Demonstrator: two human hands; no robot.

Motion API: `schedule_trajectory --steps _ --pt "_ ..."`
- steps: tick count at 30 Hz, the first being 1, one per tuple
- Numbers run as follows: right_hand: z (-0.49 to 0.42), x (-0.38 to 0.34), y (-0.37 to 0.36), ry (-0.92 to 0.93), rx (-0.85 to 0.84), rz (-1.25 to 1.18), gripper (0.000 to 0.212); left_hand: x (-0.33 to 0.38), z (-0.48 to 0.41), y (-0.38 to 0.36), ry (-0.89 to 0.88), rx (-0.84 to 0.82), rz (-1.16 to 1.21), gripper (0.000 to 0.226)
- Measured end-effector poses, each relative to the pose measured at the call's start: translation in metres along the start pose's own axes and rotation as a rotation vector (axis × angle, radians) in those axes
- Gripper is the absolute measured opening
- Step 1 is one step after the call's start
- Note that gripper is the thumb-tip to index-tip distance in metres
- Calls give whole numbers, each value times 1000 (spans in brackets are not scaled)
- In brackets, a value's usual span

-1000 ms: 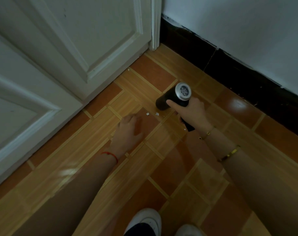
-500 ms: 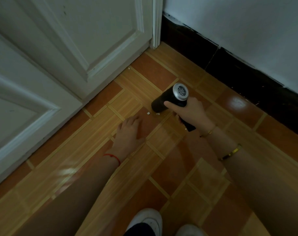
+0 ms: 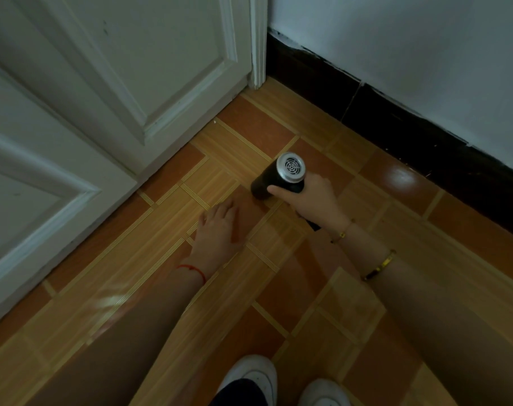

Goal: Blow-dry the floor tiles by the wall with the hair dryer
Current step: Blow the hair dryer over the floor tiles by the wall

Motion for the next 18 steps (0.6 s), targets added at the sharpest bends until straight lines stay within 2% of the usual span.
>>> schedule_trajectory --steps 2,4,8,11,14,18 --pt "2 7 8 -35 58 -19 44 0 0 0 2 -1 1 86" --pt "4 11 15 -76 36 -50 47 1 1 1 5 -3 4 87" --pt "12 6 20 -82 -80 -8 29 3 0 3 19 -4 23 85" --pt "19 7 27 -61 62 8 27 6 -1 4 26 4 40 83" --pt "23 16 46 -125 223 -128 30 11 0 4 14 41 68 81" --pt "26 27 70 -186 303 -121 30 21 -1 0 -42 61 61 80"
Point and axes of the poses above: each hand's wrist, its own z-axis away from the middle knuckle, its own y-axis out of the back of the hand, x = y × z, the point moved 5 cm from there along -z, towards the middle knuckle, and after that the axes turned 4 degrees about -z, right-handed, at the moved point
